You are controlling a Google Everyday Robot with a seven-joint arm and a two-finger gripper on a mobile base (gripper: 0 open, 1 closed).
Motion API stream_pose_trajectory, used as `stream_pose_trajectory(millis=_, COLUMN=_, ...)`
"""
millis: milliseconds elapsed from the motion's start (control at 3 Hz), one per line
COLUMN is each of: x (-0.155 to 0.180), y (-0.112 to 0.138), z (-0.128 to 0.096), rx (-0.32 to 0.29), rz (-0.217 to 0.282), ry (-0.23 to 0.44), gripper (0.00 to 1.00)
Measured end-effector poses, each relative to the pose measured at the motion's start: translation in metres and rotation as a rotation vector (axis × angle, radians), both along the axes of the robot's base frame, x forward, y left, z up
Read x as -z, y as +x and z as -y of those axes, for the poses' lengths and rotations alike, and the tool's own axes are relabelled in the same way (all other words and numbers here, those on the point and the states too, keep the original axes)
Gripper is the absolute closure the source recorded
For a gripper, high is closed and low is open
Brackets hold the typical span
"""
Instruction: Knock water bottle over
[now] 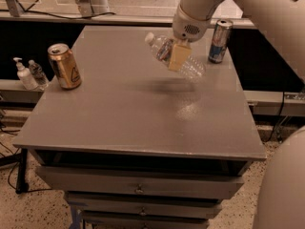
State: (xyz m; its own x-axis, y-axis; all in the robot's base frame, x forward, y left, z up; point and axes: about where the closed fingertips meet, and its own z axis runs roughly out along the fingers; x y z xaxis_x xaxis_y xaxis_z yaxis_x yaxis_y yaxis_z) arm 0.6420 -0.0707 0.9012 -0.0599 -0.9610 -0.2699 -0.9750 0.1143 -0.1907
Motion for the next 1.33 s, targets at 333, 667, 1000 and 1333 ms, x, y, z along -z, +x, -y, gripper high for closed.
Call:
stream_pose_trajectory(millis=333, x=0.021, y=0.0, z=0.006, rx=-0.022, rz=-0.006, ry=-0.12, gripper=1.0)
stream_pose_trajectory(millis=667, x=0.036, y=0.0, z=0.005, rx=-0.039, rz=-0.025, ry=-0.145, gripper=0.82)
stream_pose_trajectory(millis=1000, x=0.045, y=-0.003, z=0.001, rx=-0.057, rz=-0.043, ry=-0.137, gripper=0.59)
stream_pose_trajectory(millis=1333, x=0.05, y=-0.004, z=-0.004, rx=-0.068, rz=-0.052, ry=-0.115, gripper=0.35)
